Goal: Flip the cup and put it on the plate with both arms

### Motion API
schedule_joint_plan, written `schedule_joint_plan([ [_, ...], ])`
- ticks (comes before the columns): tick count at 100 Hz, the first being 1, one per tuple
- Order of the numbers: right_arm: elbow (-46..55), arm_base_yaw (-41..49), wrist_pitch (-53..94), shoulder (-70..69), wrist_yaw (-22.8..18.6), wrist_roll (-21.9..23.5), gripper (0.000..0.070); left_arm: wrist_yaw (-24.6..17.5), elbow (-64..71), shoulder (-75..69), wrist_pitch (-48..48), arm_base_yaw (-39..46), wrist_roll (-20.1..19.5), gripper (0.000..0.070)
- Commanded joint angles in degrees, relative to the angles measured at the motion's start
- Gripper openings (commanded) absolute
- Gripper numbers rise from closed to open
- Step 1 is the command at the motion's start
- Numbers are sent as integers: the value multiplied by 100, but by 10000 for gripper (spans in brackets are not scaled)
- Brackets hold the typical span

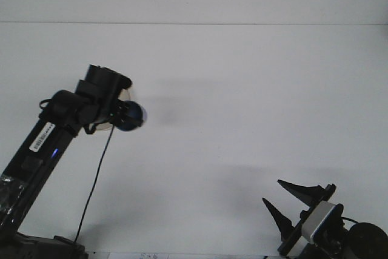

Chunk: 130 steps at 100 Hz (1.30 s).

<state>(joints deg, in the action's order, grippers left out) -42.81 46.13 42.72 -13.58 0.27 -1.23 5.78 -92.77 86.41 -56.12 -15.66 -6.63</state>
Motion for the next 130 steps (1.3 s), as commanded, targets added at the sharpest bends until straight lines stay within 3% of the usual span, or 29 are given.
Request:
schedule_joint_plan([
  [1, -33, 57, -22, -11, 20, 39, 375, -2, -109, 221, 160, 546, -17, 6],
  [29, -33, 57, 105, -11, 20, 39, 375, -24, -133, 1128, 898, 1727, -20, 6],
  [72, -33, 57, 103, -11, 20, 149, 375, -39, -136, 1945, 1255, 1843, -20, 7],
  [89, -33, 57, 103, -11, 20, 151, 375, -439, -136, 2057, 1139, 1843, 87, 23],
  [95, -33, 57, 101, -11, 20, 162, 375, -437, -136, 2059, 1156, 1843, 133, 97],
  [105, -33, 57, 105, -11, 17, 197, 375, -437, -149, 2011, 1239, 1843, 201, 347],
  [110, -33, 57, 107, -11, 17, 214, 375, -437, -173, 1989, 1246, 1843, 289, 434],
  [115, -33, 57, 107, -11, 17, 249, 375, -437, -238, 1978, 1224, 1843, 326, 470],
  [130, -33, 57, 114, -11, 17, 271, 375, -437, -638, 1967, 979, 1843, 448, 470],
])
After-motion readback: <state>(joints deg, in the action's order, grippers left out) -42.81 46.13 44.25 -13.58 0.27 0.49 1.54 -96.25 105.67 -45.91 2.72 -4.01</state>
